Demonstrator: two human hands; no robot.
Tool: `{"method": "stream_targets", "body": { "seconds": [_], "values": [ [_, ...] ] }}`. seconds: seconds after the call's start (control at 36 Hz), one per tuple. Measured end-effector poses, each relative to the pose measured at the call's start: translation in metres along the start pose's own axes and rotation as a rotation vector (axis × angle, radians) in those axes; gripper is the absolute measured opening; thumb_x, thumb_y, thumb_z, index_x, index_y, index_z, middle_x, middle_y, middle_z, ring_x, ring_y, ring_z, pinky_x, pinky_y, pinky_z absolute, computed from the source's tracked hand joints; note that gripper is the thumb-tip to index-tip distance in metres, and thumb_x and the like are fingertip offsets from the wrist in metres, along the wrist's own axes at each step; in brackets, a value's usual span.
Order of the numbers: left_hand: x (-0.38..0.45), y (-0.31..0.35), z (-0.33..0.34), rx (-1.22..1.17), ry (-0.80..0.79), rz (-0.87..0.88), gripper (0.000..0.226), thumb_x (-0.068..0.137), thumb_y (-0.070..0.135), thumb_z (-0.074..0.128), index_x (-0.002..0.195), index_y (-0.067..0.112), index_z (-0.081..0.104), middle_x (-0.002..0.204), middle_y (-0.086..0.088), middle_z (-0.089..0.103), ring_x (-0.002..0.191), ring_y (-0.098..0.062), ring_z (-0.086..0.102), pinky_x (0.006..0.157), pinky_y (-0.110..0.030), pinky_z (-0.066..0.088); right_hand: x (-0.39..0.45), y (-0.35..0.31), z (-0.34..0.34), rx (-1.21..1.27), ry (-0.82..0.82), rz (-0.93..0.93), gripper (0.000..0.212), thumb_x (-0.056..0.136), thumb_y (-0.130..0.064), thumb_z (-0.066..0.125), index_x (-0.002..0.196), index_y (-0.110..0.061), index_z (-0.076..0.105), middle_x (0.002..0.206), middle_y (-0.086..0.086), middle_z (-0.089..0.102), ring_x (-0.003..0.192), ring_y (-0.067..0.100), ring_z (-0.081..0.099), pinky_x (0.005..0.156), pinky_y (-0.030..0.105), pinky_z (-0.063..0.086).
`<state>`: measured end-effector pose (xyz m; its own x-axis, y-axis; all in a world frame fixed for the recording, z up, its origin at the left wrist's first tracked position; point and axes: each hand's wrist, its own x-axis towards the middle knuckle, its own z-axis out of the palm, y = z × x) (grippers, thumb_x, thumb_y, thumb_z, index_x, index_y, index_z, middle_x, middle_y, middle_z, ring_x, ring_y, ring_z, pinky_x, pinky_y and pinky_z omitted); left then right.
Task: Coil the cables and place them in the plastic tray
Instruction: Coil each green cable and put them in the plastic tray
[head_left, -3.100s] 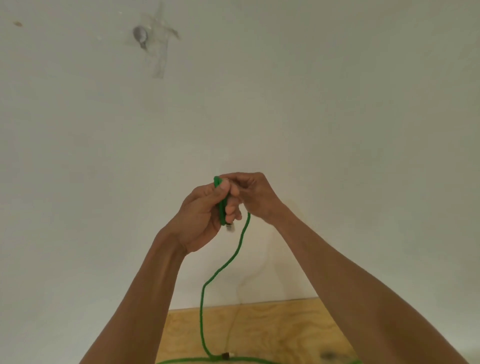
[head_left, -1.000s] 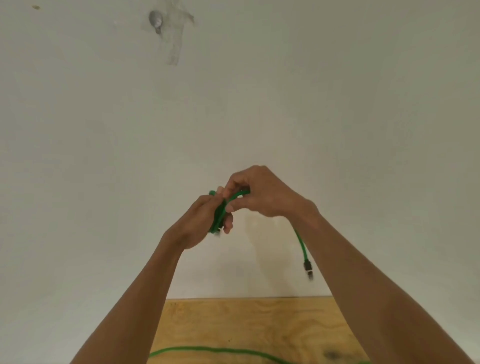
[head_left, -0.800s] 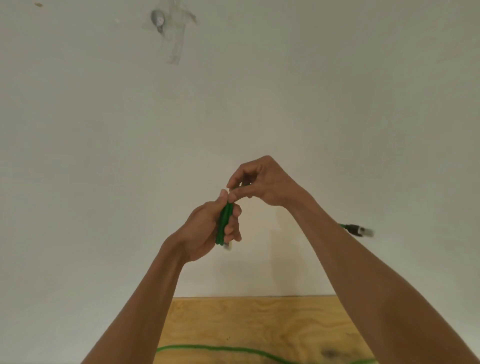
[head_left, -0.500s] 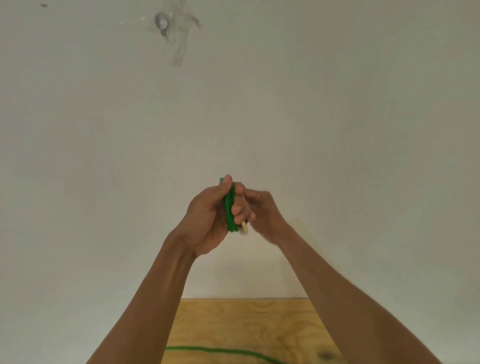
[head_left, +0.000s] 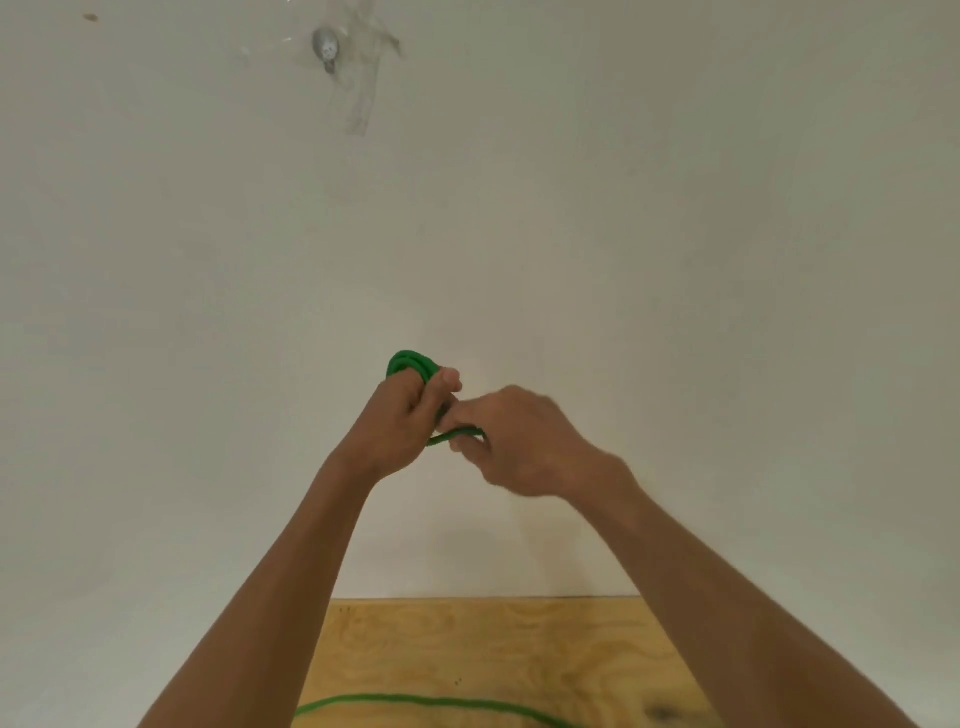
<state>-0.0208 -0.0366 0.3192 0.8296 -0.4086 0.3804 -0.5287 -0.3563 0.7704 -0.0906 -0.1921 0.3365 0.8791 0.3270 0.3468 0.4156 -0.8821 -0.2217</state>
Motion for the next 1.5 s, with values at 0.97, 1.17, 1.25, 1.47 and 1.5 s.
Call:
{"method": "stream_targets", "body": {
  "seconds": [0.97, 1.17, 1.25, 1.47, 1.5],
  "values": [
    [-0.019, 0.017, 0.037, -0.459, 0.323, -0.228, 0.066, 0.100, 0.056, 0.038, 0.057, 0.014, 0.065, 0.050, -0.011, 0.053, 0.042, -0.021, 0.053, 0.043, -0.027, 0.044, 0.018, 0.024, 0.030, 1.049, 0.378, 0.195, 0.022, 0.079, -0.022, 0.082, 0.090, -0.007, 0.070, 0.079, 0.004, 0.073, 0.070, 0.021, 0.069, 0.073, 0.034, 0.060],
    [-0.011, 0.009, 0.038, -0.471, 0.628, -0.400, 0.060, 0.099, 0.049, 0.052, 0.057, 0.006, 0.051, 0.045, -0.010, 0.043, 0.035, -0.020, 0.044, 0.041, -0.027, 0.037, 0.012, 0.007, 0.051, 0.606, 0.464, 0.189, 0.020, 0.100, -0.029, 0.055, 0.108, -0.022, 0.071, 0.111, -0.003, 0.046, 0.108, 0.011, 0.051, 0.084, 0.022, 0.049],
    [-0.009, 0.007, 0.032, -0.515, 0.674, -0.412, 0.055, 0.097, 0.045, 0.058, 0.059, 0.006, 0.049, 0.050, -0.012, 0.041, 0.037, -0.021, 0.042, 0.041, -0.027, 0.037, 0.009, 0.002, 0.058, 0.570, 0.474, 0.177, 0.022, 0.098, -0.021, 0.060, 0.115, -0.016, 0.073, 0.100, -0.001, 0.054, 0.094, 0.014, 0.056, 0.076, 0.018, 0.047],
    [-0.011, 0.008, 0.027, -0.602, 0.571, -0.358, 0.049, 0.092, 0.043, 0.066, 0.067, 0.002, 0.069, 0.046, -0.005, 0.046, 0.037, -0.023, 0.037, 0.039, -0.026, 0.036, 0.011, -0.006, 0.061, 0.953, 0.617, 0.386, 0.014, 0.077, -0.023, 0.084, 0.088, -0.016, 0.081, 0.080, -0.005, 0.076, 0.069, 0.003, 0.067, 0.065, 0.014, 0.051],
    [-0.012, 0.008, 0.027, -0.619, 0.568, -0.367, 0.049, 0.093, 0.044, 0.065, 0.069, 0.002, 0.070, 0.045, -0.001, 0.048, 0.037, -0.022, 0.036, 0.039, -0.026, 0.036, 0.012, -0.008, 0.061, 0.980, 0.618, 0.391, 0.014, 0.076, -0.022, 0.085, 0.087, -0.014, 0.081, 0.079, -0.003, 0.077, 0.068, 0.002, 0.067, 0.066, 0.013, 0.050]
  ]
}}
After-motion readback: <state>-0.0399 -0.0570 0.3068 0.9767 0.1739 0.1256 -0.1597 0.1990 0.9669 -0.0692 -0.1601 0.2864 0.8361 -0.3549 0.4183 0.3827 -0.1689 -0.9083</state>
